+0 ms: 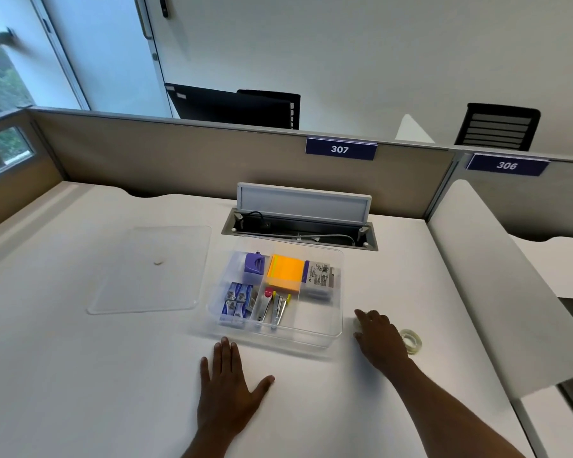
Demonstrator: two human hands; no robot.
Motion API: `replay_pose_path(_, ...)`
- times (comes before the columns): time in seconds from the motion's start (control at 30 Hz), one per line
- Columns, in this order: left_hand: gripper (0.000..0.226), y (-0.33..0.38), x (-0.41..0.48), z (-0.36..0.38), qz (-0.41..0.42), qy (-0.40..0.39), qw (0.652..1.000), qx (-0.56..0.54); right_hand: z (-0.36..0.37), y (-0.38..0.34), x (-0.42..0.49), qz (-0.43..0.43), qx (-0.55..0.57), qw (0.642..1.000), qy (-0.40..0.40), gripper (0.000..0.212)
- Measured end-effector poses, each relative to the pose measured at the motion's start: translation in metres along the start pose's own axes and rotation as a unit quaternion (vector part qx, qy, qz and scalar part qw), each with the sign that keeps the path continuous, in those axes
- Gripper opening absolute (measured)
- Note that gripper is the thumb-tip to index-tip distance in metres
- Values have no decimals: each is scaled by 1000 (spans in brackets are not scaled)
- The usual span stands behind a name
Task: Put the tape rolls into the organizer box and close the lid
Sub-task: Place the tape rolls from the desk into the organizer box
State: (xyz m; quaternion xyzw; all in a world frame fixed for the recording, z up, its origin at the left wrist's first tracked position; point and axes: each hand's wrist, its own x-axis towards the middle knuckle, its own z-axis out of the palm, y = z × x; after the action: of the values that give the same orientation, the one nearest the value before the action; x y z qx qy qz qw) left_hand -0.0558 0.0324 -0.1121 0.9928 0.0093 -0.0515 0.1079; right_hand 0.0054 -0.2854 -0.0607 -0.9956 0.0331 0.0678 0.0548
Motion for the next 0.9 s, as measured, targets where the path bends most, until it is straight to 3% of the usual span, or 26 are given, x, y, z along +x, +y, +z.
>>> replay_pose_path(0.13, 115, -1, 2, 1, -7, -3, 1000, -12, 4, -6, 8, 40, -28, 998, 29, 62)
replay_pose_path(0.3, 114, -1, 2, 2, -7, 4, 1000, -21, 3, -5, 15, 34, -5, 999, 12, 40)
replay_pose_path(0.37, 114, -1, 1, 2, -5, 4, 1000, -18, -8, -13, 19, 46, 65, 994, 68, 37)
replay_pose_path(0.47, 114, -1, 2, 2, -5, 10, 1000, -14, -37, -33, 34, 43, 190, 960, 200, 36)
replay_pose_path(0.53, 113, -2, 2, 2, -1, 18, 1000, -18, -56, -51, 44, 4, 233, 946, 224, 36)
replay_pose_path(0.7, 114, -1, 2, 2, -5, 11, 1000, -12, -56, -89, 44, -126, 169, 970, 124, 39)
replay_pose_path(0.9, 116, 0, 4, 2, -17, 2, 1000, -12, -27, -101, 31, -128, 88, 987, 36, 41)
